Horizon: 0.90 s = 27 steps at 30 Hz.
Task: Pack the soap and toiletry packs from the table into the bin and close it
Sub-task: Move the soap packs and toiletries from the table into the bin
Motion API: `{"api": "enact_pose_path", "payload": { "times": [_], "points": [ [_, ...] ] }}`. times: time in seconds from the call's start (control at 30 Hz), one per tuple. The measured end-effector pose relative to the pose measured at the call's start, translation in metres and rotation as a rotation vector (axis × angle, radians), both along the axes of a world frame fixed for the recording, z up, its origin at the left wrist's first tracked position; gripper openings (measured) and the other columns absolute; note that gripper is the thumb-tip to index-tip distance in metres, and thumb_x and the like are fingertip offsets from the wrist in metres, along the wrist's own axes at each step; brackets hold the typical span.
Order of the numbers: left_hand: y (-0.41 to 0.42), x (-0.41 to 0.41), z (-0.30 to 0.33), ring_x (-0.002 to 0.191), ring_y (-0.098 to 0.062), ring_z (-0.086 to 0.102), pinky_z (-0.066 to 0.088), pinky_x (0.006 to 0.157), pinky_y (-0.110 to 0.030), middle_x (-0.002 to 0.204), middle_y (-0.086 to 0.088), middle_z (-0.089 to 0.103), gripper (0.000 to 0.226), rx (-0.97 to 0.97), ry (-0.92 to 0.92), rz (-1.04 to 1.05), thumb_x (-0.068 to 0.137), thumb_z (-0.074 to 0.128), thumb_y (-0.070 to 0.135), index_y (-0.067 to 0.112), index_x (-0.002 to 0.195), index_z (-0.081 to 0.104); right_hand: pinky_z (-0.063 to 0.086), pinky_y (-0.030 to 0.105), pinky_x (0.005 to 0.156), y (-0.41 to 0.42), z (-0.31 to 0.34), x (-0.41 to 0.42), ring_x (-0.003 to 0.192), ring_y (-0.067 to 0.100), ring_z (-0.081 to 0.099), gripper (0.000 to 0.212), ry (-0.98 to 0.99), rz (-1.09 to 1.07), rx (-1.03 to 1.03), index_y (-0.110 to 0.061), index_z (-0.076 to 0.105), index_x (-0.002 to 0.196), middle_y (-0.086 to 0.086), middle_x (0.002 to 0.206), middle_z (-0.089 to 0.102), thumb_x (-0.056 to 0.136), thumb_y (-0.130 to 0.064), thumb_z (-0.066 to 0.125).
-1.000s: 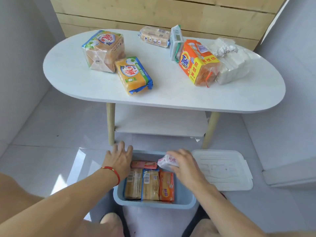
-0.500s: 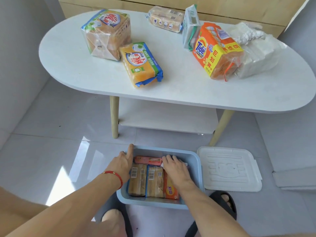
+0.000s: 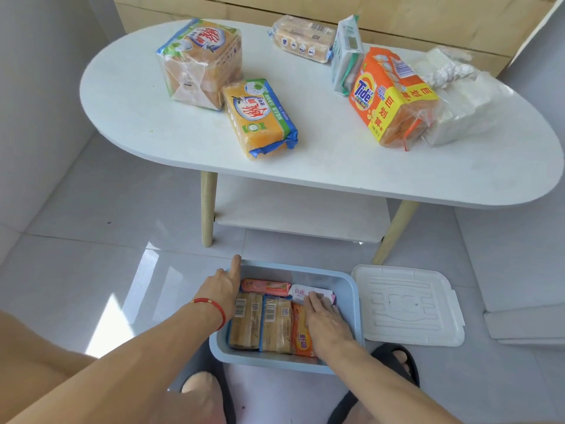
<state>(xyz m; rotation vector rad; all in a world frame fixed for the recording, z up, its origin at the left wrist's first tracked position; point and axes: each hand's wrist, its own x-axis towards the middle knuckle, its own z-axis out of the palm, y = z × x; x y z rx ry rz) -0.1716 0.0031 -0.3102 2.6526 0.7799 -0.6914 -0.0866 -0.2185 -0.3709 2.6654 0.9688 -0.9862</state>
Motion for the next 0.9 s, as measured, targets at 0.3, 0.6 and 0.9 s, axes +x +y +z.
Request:
{"api": "enact_pose_path", "payload": {
  "times": [0.3, 0.6, 0.9],
  "points": [
    [-0.007, 0.015, 0.051, 0.104, -0.028, 0.064, 0.046, 0.075, -0.035, 0.115, -0.007, 0.061, 0.043, 0.211, 0.06, -0.242, 0.091, 0.052, 0.02, 0.014, 0.134, 0.044, 0.044, 0.037, 0.112, 0.007, 0.064, 0.031, 0.141, 0.025, 0.047, 0.068, 0.246, -0.106, 0.108, -0.031, 0.039, 0.156, 0.0, 0.161, 0.041, 0.097, -0.002, 0.057],
    [-0.018, 0.058, 0.212, 0.088, -0.031, 0.064, 0.053, 0.073, -0.037, 0.095, -0.005, 0.066, 0.021, 0.072, -0.647, -0.346, 0.086, 0.055, 0.03, 0.017, 0.098, 0.066, 0.055, 0.027, 0.084, 0.049, 0.253, 0.074, 0.098, 0.013, 0.069, 0.031, 0.073, 0.102, 0.509, -0.033, 0.067, 0.123, -0.011, 0.104, 0.074, 0.099, -0.023, 0.05],
    [0.011, 0.137, 0.237, 0.124, -0.037, 0.034, 0.045, 0.091, -0.048, 0.13, -0.013, 0.043, 0.047, 0.401, -0.569, -0.016, 0.09, 0.051, 0.05, 0.015, 0.12, 0.057, 0.055, 0.037, 0.086, 0.069, 0.32, 0.15, 0.09, 0.011, 0.066, 0.03, -0.404, -0.06, 0.97, -0.023, 0.077, 0.103, -0.011, 0.099, 0.075, 0.092, -0.008, 0.054]
  ]
}}
